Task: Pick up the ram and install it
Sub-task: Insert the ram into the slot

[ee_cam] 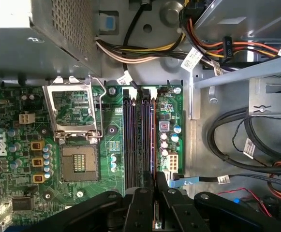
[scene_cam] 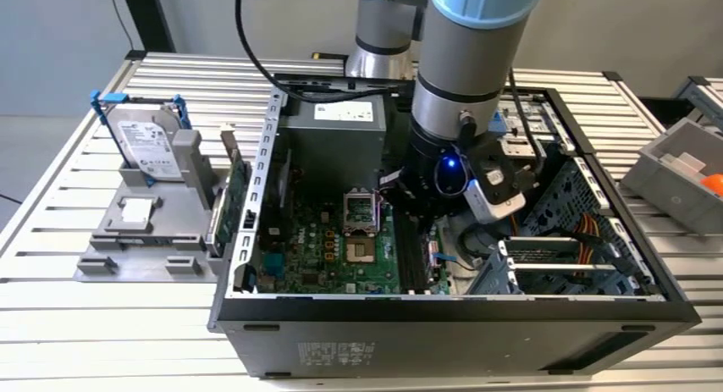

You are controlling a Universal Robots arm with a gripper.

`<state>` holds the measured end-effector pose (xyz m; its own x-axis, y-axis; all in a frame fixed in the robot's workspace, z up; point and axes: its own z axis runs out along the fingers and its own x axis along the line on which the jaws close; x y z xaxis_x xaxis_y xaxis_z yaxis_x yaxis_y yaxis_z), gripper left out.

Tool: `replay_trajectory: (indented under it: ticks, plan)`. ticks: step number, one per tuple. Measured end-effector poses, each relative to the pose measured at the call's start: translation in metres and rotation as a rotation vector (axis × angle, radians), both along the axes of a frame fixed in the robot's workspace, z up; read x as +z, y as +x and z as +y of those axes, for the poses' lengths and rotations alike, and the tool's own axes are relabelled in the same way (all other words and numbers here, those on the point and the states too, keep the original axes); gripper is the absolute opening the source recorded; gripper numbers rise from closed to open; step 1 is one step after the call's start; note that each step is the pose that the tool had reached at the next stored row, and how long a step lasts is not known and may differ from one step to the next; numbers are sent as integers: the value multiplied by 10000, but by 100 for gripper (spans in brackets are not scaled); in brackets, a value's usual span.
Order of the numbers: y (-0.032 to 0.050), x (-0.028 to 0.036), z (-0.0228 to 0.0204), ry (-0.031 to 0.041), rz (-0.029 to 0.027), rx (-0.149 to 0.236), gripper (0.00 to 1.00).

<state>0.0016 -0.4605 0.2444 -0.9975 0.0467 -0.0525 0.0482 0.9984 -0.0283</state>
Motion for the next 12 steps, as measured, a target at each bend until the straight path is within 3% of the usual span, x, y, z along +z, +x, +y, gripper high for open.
replay_trajectory:
  ticks: [6,12]
  plan:
    - [31,-108,4,-1,3,-1,0]
    - [31,-163,4,-1,3,0,0]
